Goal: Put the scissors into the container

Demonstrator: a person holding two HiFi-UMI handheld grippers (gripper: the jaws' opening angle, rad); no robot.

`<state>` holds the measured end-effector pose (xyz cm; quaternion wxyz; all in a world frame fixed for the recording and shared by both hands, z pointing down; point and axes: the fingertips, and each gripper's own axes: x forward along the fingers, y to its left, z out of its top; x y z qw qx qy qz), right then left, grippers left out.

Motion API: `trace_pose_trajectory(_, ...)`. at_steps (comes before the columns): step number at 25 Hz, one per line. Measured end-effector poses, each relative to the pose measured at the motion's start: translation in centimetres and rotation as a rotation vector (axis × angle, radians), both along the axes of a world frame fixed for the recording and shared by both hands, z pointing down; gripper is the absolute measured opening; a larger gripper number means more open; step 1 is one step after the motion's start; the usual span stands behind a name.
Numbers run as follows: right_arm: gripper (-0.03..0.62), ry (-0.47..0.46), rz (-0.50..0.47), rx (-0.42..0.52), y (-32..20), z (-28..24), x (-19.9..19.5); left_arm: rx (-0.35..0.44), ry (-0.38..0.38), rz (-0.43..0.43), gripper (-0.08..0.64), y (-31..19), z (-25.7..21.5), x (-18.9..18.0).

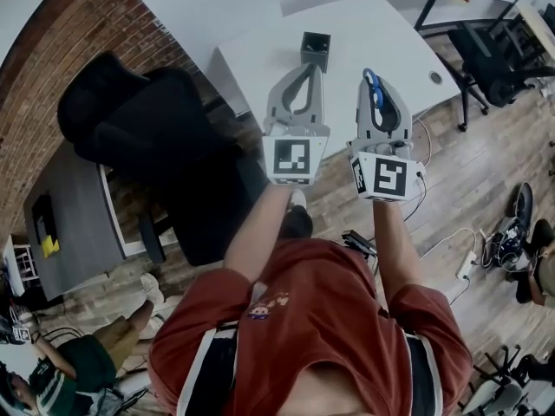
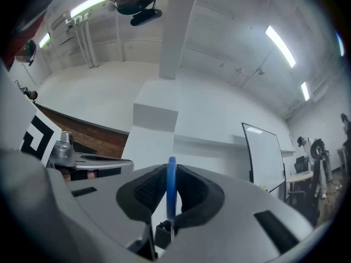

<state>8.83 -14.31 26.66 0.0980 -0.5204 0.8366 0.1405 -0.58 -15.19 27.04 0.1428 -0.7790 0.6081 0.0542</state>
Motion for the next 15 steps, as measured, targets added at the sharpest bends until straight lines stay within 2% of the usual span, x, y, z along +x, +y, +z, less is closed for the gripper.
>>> trace_pose_trajectory(5,0.055,0.005,-0.007,-0.012,-3.2,0.2,-2.1,-0.019,-0.03,0.009,0.011,-3.0,0.7,-1.1)
trace_pose_trajectory(15,0.055,0.033,-0.015,-0.026,-8.6,0.7,-6.3,-0.017,-0.016,0.013,0.012,-8.3,0.7,-4.5)
